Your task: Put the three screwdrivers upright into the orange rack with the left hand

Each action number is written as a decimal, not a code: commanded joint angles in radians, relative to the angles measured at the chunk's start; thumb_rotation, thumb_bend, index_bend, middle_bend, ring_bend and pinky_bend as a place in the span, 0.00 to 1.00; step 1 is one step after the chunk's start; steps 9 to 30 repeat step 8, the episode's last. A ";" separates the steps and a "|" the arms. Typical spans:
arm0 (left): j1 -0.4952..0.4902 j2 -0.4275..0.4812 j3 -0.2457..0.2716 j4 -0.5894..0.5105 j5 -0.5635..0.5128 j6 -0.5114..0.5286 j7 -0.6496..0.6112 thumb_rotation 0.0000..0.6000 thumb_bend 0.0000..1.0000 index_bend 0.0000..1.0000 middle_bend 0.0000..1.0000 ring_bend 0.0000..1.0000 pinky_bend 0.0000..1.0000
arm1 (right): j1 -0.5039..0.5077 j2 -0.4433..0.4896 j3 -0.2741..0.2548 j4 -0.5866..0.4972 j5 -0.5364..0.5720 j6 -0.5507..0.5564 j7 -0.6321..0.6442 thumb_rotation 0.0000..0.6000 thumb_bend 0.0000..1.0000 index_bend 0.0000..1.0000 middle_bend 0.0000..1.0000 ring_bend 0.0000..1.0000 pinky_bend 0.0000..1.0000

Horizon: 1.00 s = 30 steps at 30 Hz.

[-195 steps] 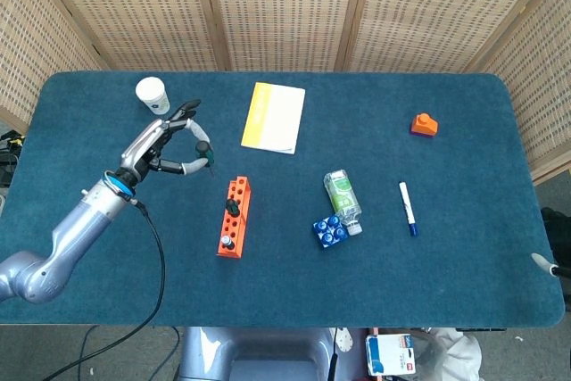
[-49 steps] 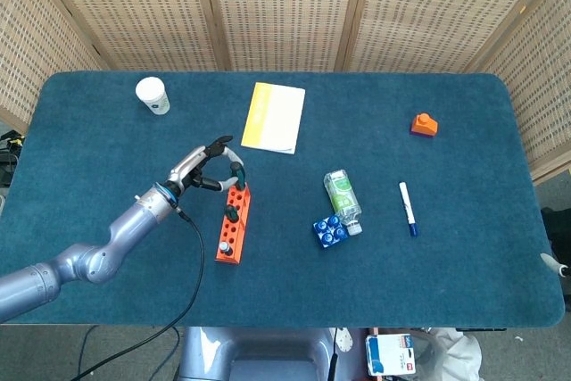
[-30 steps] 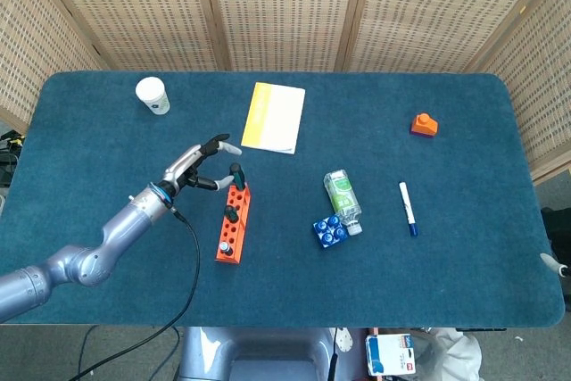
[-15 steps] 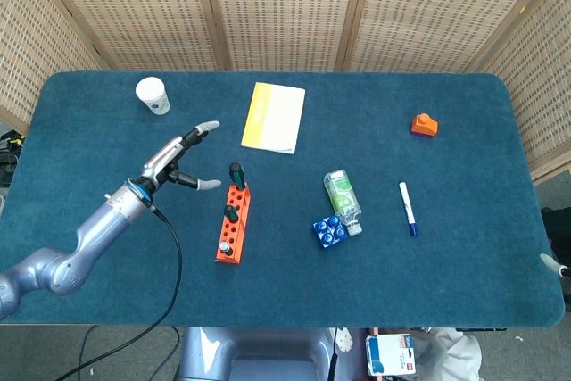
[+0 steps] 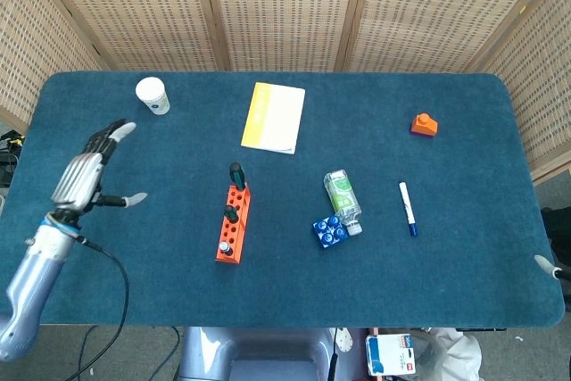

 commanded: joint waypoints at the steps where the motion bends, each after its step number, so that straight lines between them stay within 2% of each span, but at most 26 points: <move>1: 0.130 0.039 0.098 -0.057 0.071 0.146 0.064 1.00 0.00 0.00 0.00 0.00 0.00 | -0.004 -0.005 -0.001 -0.005 -0.006 0.013 -0.015 1.00 0.00 0.00 0.00 0.00 0.00; 4: 0.216 0.030 0.156 -0.040 0.122 0.250 0.048 1.00 0.00 0.00 0.00 0.00 0.00 | -0.009 -0.004 -0.005 -0.015 -0.013 0.026 -0.031 1.00 0.00 0.00 0.00 0.00 0.00; 8: 0.247 0.025 0.176 -0.027 0.155 0.293 0.033 1.00 0.00 0.00 0.00 0.00 0.00 | -0.011 -0.004 -0.005 -0.017 -0.012 0.029 -0.040 1.00 0.00 0.00 0.00 0.00 0.00; 30: 0.247 0.025 0.176 -0.027 0.155 0.293 0.033 1.00 0.00 0.00 0.00 0.00 0.00 | -0.011 -0.004 -0.005 -0.017 -0.012 0.029 -0.040 1.00 0.00 0.00 0.00 0.00 0.00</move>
